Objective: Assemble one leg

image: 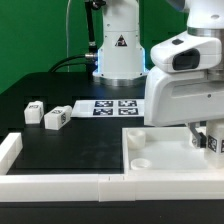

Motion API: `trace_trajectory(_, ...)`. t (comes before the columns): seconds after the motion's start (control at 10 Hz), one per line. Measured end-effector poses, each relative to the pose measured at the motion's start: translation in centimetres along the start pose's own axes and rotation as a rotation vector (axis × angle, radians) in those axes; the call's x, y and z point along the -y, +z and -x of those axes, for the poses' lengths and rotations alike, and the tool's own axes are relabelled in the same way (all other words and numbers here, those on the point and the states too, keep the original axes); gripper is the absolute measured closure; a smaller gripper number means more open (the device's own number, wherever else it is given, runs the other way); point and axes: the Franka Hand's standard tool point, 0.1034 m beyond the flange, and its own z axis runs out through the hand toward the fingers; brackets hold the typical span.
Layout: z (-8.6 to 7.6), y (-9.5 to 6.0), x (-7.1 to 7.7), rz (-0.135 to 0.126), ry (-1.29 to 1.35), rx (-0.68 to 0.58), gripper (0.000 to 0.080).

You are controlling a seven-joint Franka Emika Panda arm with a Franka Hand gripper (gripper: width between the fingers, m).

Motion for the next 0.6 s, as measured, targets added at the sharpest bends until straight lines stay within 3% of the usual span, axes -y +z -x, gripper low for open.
trace_trajectory(0.1, 0.0, 0.02, 0.0, 0.0, 0.033, 0.0, 0.053)
trace_trajectory(0.2, -0.01, 0.01, -0.04, 0.0, 0.036, -0.001, 0.053)
trace_trajectory(0.6, -0.09, 0.13, -0.02, -0.031, 0.626, -0.002, 0.053)
